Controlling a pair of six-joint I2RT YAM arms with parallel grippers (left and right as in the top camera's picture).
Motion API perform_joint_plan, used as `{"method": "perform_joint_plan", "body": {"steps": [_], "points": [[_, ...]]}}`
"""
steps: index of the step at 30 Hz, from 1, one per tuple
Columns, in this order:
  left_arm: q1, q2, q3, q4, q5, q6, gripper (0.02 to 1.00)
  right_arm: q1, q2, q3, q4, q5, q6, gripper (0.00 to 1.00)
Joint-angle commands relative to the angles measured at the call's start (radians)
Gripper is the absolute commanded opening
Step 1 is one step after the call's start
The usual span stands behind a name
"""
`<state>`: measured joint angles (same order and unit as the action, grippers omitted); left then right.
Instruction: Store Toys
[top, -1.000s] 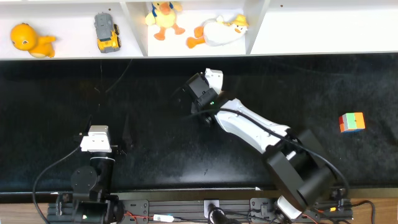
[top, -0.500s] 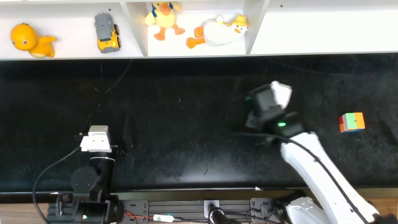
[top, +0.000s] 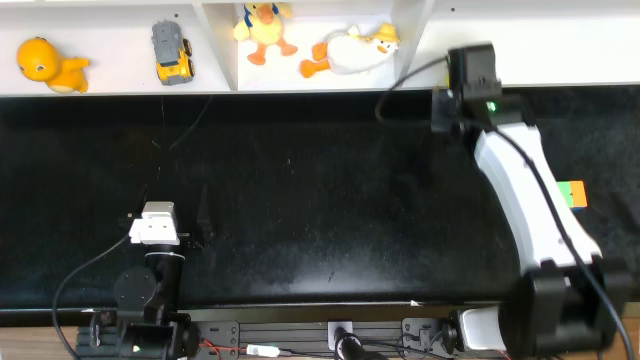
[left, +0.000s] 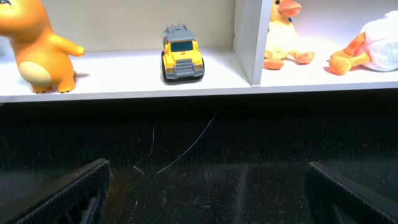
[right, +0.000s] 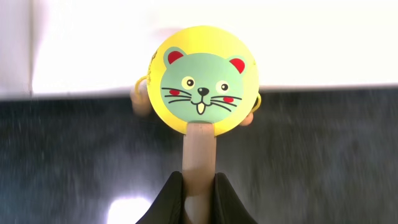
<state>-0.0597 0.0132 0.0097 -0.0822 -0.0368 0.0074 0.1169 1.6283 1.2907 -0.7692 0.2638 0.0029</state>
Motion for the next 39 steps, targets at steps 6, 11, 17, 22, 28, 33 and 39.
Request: {"method": "perform_joint_plan", "body": {"steps": [6, 11, 17, 22, 28, 33, 39], "points": [[-0.008, -0.01, -0.002, -0.002, 0.01, 0.018, 0.998, -0.003, 0.218, 0.195, 0.121, -0.067, -0.059, 0.08], [-0.008, -0.01, -0.002, -0.002, 0.01, 0.018, 0.998, -0.003, 0.267, 0.21, 0.177, -0.096, -0.045, 0.205], [-0.008, -0.01, -0.002, -0.002, 0.01, 0.018, 0.996, -0.004, 0.239, 0.209, 0.112, -0.098, -0.032, 0.514], [-0.008, -0.01, -0.002, -0.002, 0.01, 0.018, 0.998, -0.021, 0.109, 0.135, 0.056, -0.093, -0.032, 0.715], [-0.008, -0.01, -0.002, -0.002, 0.01, 0.018, 0.998, -0.051, -0.166, -0.167, 0.041, -0.07, -0.032, 0.996], [-0.008, -0.01, -0.002, -0.002, 0.01, 0.018, 0.998, -0.06, -0.384, -0.325, -0.032, -0.06, -0.032, 0.998], [-0.008, -0.01, -0.002, -0.002, 0.01, 0.018, 0.998, -0.059, -0.518, -0.351, -0.151, -0.115, -0.032, 0.998]]}}
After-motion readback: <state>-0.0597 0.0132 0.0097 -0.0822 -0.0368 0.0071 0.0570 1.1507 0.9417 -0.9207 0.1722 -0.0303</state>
